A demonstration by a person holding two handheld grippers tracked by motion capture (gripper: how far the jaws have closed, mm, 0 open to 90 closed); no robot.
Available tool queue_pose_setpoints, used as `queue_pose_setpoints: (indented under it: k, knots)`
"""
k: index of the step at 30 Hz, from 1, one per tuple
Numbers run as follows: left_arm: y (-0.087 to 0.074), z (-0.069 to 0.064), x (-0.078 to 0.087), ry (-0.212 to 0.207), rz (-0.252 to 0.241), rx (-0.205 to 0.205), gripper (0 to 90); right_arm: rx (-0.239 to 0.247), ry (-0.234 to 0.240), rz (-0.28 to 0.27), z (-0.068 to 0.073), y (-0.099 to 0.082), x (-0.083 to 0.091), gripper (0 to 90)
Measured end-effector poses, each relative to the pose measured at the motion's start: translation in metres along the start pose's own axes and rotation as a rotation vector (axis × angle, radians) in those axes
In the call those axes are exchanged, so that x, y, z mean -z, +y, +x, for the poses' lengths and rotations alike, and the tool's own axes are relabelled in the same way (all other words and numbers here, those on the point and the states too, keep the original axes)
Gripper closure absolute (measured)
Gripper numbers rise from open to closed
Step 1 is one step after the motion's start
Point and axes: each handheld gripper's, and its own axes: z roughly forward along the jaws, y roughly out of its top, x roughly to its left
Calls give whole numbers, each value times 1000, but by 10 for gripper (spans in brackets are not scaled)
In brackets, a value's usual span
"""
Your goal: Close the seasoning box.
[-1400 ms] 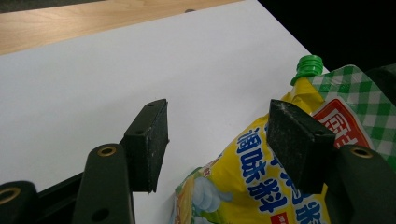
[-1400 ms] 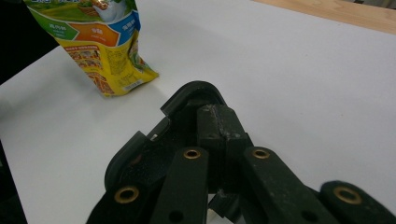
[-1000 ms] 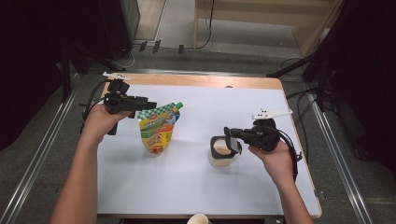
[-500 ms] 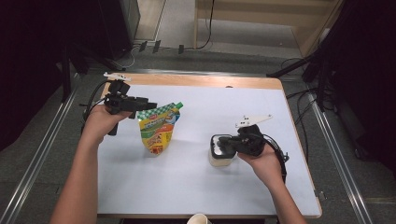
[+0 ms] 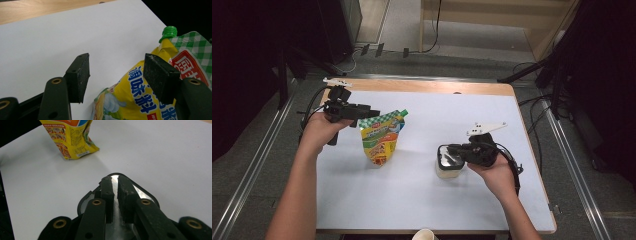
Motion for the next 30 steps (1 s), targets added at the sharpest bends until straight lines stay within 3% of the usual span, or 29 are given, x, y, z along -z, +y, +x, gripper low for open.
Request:
queue_pose_setpoints:
  k: [20, 30]
  knots:
    - [0, 0, 0, 0, -2, 2, 391, -9, -35, -67, -15, 0, 20, 572]
    - [0, 1, 0, -1, 0, 1, 392, 35, -80, -128, -24, -4, 33, 508]
